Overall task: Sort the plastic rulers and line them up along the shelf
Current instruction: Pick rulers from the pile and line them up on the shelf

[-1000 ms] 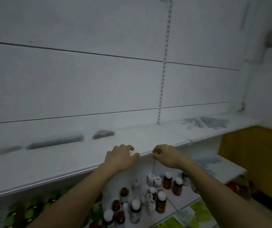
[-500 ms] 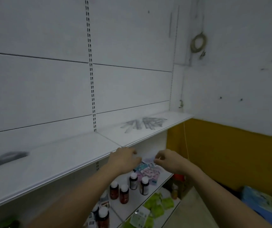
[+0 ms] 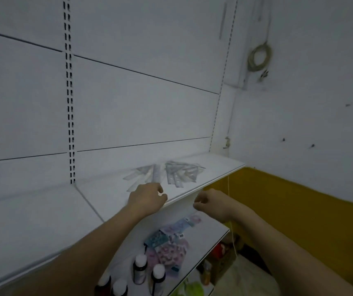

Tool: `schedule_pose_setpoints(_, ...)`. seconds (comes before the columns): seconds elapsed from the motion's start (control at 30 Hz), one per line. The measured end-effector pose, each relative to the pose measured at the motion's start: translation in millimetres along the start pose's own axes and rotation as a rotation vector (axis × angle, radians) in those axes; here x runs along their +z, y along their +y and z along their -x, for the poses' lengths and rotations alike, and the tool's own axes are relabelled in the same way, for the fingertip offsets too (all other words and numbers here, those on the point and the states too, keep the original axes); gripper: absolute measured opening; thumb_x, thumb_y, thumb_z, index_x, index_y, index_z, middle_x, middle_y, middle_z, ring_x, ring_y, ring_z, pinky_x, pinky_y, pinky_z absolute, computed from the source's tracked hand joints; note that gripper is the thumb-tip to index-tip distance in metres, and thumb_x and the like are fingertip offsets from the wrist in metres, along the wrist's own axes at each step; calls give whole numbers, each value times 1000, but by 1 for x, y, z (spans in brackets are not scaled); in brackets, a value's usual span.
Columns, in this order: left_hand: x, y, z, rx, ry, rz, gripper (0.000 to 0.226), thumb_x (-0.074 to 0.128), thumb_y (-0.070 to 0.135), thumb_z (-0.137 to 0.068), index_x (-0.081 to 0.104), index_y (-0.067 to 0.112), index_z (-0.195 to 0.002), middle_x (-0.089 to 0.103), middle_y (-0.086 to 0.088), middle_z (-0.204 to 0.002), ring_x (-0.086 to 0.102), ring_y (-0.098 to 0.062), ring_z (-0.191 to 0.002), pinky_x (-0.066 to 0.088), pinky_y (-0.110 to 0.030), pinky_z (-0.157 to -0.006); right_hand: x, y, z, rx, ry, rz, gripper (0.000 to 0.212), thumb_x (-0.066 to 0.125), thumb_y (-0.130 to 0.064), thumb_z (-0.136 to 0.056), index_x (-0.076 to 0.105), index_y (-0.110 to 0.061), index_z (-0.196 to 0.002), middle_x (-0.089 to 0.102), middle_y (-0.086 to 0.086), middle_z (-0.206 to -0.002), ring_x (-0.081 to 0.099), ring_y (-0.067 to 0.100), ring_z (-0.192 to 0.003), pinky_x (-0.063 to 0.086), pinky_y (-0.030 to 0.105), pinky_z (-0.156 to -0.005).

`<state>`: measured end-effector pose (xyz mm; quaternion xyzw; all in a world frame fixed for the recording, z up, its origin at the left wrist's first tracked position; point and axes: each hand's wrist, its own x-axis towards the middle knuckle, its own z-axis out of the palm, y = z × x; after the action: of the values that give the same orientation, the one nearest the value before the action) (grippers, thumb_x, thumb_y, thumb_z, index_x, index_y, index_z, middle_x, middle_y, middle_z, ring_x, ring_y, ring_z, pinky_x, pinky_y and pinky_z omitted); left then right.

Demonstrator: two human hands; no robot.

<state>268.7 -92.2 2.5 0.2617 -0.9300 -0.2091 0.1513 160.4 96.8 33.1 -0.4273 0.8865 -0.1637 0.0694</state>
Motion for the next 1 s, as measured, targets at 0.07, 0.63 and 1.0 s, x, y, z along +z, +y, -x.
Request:
schedule_pose_setpoints(0.07,6,-2,-28,-23,40,16,34,51,43,-90,60,27,-118,62,1,-121,54,-21,-113,45,-36,-95,-6,12,-27,-9,29,-41,30,53,-38,-96,65,-16,-112,65,2,-110,60,15,-94,51,29,-80)
schedule_pose_setpoints(0.63,26,-51,-213,-377,188,1,21,56,18,-87,63,19,-107,59,-6,-111,57,-27,-106,49,-34,-88,0,69,-274,-371,-119,-195,25,59,-26,-94,65,-13,-114,67,3,-110,61,14,-95,50,27,-83)
schedule_pose_setpoints(1.0,26,-77,-251,-526,21,-161,41,60,52,-81,65,20,-107,60,-7,-113,54,-29,-108,46,-36,-94,-3,27,-405,-804,-417,-32,36,73,-32,-85,66,-30,-120,61,-5,-121,58,14,-104,48,23,-83)
